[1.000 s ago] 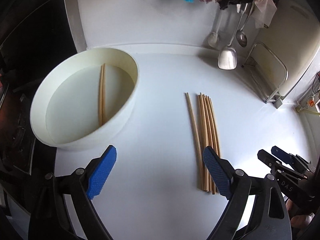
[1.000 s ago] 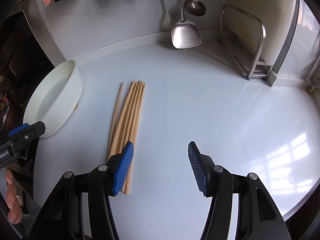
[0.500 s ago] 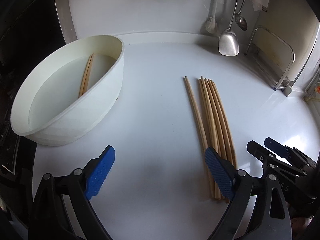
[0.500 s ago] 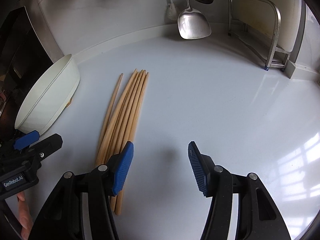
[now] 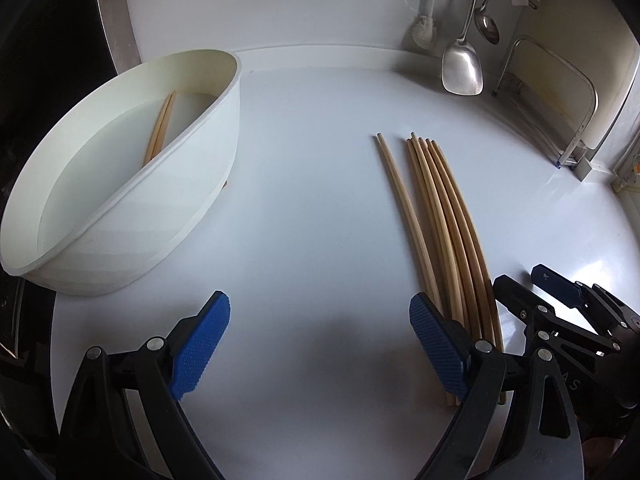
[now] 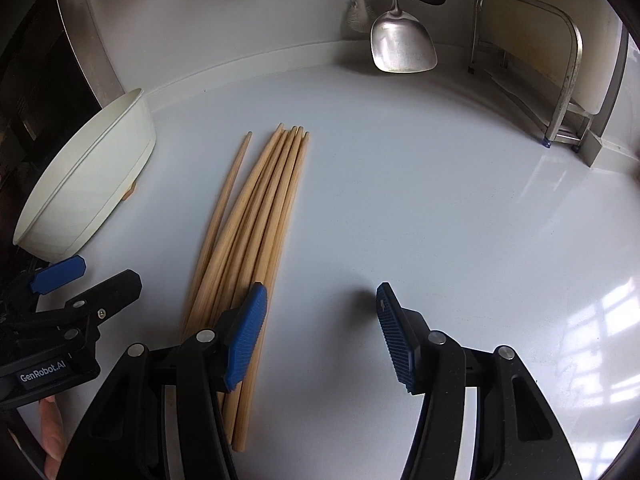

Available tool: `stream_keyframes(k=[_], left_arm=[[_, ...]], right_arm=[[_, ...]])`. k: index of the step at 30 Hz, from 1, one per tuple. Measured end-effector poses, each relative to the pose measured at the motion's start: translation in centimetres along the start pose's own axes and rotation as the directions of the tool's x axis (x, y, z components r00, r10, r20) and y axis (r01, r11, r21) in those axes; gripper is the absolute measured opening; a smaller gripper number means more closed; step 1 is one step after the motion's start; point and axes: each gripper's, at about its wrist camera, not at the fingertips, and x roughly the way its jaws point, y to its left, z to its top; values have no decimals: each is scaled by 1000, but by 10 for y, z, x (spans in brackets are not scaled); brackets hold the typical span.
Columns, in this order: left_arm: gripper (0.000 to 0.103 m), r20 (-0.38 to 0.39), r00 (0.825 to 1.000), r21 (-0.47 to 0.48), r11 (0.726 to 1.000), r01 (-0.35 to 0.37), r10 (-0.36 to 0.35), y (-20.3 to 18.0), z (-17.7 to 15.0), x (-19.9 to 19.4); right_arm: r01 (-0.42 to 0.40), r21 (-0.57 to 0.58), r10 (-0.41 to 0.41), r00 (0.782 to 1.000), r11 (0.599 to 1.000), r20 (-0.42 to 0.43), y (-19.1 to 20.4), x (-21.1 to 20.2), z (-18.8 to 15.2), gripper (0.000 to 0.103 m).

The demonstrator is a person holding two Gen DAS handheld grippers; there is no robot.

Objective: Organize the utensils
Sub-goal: 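Move both open tools back to the chopstick bundle, then close the left tool on a chopstick while the right tool grasps another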

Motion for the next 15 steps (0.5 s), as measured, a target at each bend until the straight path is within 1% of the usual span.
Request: stream_keyframes(k=[15], left_arm=[[90,-14,1000,6,1000,1,-1,2,3,6]], right_arm=[[10,-38,-10,1000,999,-1,10,0,2,55]])
